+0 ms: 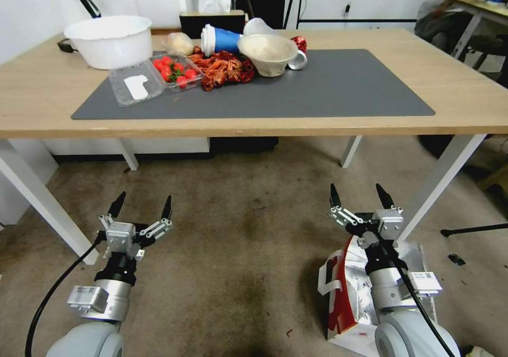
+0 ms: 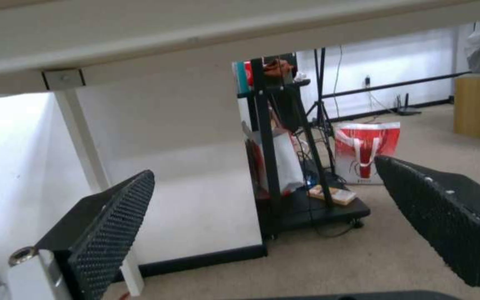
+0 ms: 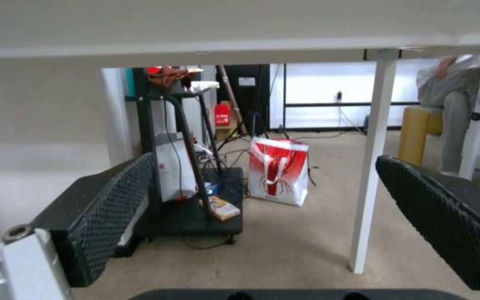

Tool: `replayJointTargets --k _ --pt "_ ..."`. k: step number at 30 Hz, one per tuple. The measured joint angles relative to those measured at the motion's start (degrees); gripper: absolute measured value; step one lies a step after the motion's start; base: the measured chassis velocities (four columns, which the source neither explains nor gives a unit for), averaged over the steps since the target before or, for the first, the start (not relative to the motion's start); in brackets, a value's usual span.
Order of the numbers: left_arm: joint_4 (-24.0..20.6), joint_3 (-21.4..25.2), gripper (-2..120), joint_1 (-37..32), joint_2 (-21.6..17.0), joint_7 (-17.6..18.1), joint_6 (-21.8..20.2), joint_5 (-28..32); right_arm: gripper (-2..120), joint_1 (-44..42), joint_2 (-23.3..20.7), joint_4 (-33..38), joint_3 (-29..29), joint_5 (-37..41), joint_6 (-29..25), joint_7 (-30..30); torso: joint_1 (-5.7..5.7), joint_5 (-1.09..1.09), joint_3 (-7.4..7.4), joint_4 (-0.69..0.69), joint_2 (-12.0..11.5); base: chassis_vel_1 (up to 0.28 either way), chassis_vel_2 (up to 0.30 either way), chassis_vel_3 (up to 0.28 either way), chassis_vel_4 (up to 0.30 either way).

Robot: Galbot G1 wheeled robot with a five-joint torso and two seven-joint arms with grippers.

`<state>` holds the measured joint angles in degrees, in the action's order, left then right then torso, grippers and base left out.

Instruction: Pick up the food delivery bag from the floor and place it on the table.

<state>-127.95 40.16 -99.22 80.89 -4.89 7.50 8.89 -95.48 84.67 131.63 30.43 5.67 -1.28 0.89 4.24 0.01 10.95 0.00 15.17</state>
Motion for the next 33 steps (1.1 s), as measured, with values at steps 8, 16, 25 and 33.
replayJointTargets --k 8,16,25,33 --pt "0.13 -0.06 99 -0.09 0.08 -0.11 0.11 -0.18 100 -0.07 -0.02 0.31 0.19 0.28 0.07 -0.1 -0.56 -0.01 -1.69 0.0 -2.26 0.0 0.0 0.0 0.0" --pt "0.08 -0.24 99 -0.03 0.26 -0.17 0.12 -0.44 100 -0.22 -0.08 0.71 0.25 0.41 0.07 -0.13 -1.0 -0.01 -3.03 0.0 -4.04 0.0 0.0 0.0 0.0" --pt "-0.17 -0.55 99 -0.26 0.39 -0.28 0.28 -0.87 100 -0.62 -0.12 0.99 0.52 0.59 -0.11 -0.13 -1.41 -0.01 -4.85 0.0 -6.28 0.0 0.0 0.0 0.0" --pt "-0.48 -0.56 99 -0.36 0.48 -0.33 0.36 -0.92 100 -0.67 -0.17 1.37 0.57 0.68 -0.14 -0.12 -1.7 -0.01 -6.31 0.0 -8.01 0.0 0.0 0.0 0.0"
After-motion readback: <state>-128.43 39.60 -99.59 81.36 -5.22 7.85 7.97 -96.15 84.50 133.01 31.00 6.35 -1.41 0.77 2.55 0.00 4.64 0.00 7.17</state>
